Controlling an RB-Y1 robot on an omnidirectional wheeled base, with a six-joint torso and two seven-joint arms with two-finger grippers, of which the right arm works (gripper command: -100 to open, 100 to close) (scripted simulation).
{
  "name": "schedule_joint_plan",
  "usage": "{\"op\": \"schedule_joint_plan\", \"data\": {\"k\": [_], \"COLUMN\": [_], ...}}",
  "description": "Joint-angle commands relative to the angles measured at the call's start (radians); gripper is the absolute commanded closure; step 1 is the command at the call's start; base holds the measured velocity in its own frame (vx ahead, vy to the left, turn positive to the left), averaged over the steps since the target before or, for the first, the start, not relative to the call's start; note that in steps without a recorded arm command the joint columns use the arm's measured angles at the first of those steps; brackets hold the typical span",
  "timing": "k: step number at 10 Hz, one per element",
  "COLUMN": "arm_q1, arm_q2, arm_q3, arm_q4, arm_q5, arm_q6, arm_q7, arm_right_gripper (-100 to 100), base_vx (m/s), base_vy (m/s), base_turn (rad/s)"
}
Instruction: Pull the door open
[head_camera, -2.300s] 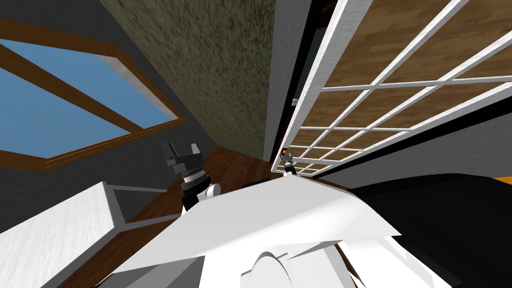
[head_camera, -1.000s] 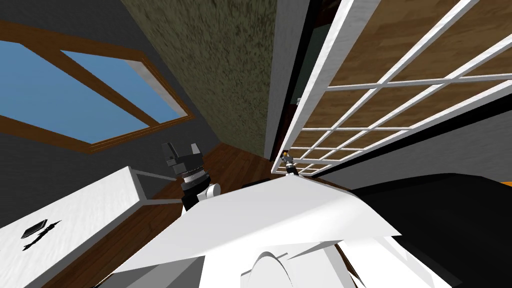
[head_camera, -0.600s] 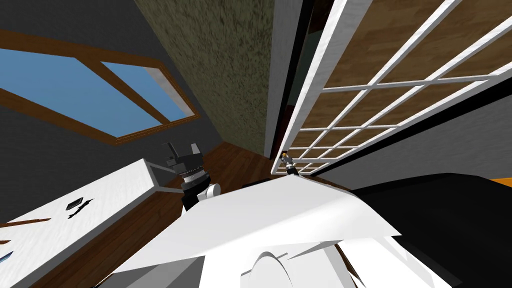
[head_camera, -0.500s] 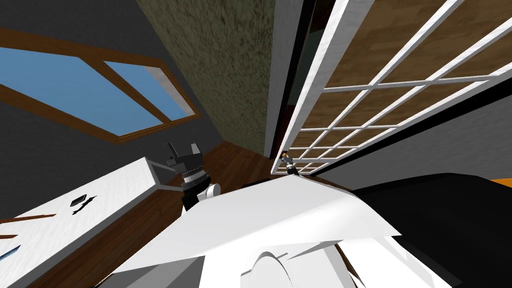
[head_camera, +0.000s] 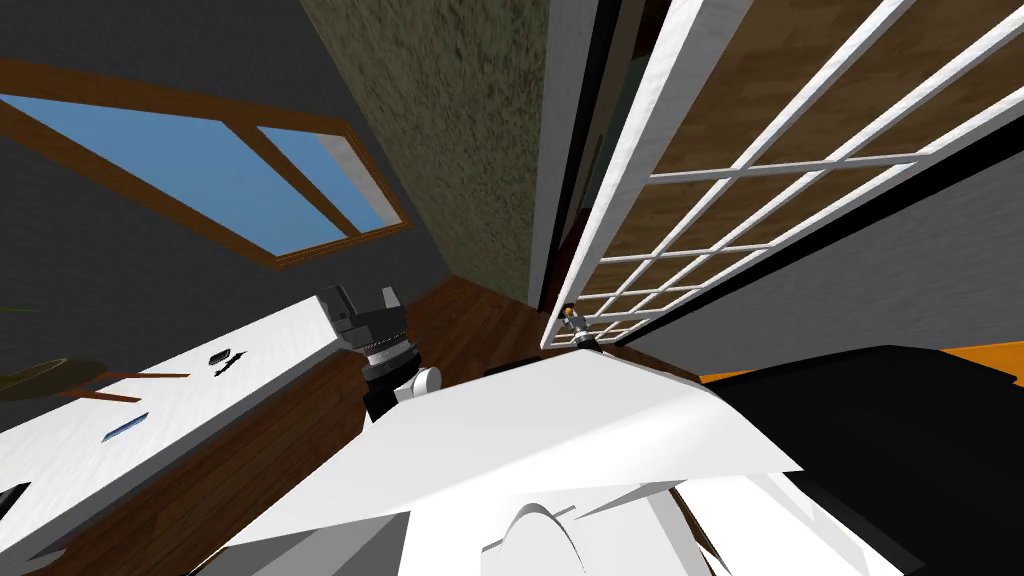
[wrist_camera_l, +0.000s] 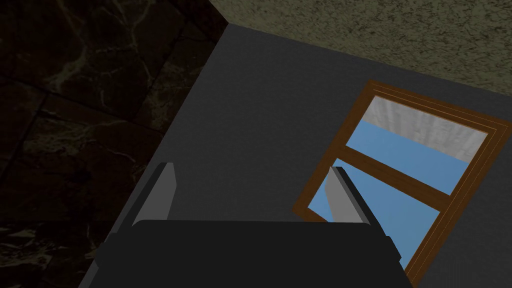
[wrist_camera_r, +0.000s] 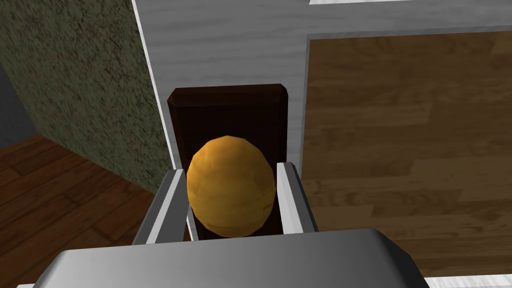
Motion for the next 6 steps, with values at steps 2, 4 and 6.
{"op": "schedule_joint_plan", "data": {"k": [2,4,6], "arm_q1": [0.005,0.023,0.036], "arm_q2": [-0.009,-0.027,-0.045], "arm_q3": [0.013,0.037,0.055], "arm_q4": [0.001,0.006,0.009], "arm_q5": [0.008,0.021,0.031], "arm_q6": [-0.009,-0.039,-0.067], "arm_q7": [-0.015,-0.043,-0.066], "arm_right_gripper": [100,100,100], "base_vx": [-0.177,-0.165,-0.205], "base_vy": [-0.025,-0.03,-0.047], "base_turn": [0.048,0.115,0.124]}}
